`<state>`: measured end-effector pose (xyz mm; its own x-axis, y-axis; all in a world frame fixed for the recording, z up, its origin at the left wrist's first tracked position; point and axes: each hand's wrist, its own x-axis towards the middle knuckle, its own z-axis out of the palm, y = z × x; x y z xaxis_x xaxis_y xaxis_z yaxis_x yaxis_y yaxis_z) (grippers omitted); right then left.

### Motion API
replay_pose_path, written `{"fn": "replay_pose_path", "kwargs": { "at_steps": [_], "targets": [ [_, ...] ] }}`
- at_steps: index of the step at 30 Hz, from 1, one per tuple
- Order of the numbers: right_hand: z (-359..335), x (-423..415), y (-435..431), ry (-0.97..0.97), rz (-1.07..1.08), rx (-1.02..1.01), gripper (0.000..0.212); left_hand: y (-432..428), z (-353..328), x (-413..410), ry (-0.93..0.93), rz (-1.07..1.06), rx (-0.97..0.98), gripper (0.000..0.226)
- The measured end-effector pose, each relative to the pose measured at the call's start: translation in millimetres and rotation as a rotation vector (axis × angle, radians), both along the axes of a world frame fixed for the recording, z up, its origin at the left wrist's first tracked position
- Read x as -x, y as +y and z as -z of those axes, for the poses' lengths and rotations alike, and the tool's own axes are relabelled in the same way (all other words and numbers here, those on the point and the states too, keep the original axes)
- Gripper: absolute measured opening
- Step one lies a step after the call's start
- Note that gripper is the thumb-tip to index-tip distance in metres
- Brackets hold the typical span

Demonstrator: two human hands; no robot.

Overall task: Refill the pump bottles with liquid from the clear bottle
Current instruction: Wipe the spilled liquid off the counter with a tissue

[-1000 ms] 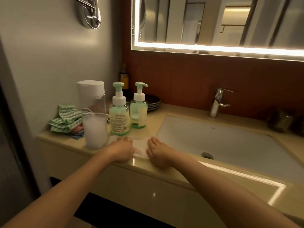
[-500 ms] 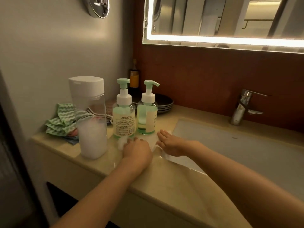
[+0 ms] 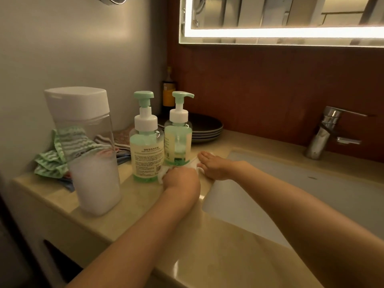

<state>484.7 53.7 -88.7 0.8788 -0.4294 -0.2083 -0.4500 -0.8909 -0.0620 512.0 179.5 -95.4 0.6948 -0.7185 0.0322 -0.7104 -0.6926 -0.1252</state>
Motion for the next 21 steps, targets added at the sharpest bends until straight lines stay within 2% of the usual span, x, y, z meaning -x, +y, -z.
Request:
{"fn": "replay_pose_path", "kwargs": {
  "at_steps": [4, 7, 11, 15, 21],
  "targets": [
    [1.0, -6.1, -1.6, -0.005, 0.034, -0.004, 0.057, -4.8, -4.3, -1.6, 0.059, -0.022, -0.015, 0.047],
    [1.7, -2.0, 3.7, -0.002, 0.053, -0.025, 0.057, 1.6, -6.1, 1.7, 0.068, -0.028, 0.03, 0.033],
    [0.2, 15.0, 21.9, 0.017, 0.065, -0.044, 0.058, 26.5, -3.4, 11.8, 0.126, 0.007, 0.132, 0.033],
    [-3.3, 33.9, 50.3, 0.036, 0.036, -0.058, 0.059, 57.9, -1.2, 17.8, 0.139, 0.063, 0.205, 0.022],
    [-3.9, 62.8, 98.4, 0.075, -0.04, -0.005, 0.06, 117.9, 7.0, 26.1, 0.121, 0.151, 0.232, 0.028]
  ]
}}
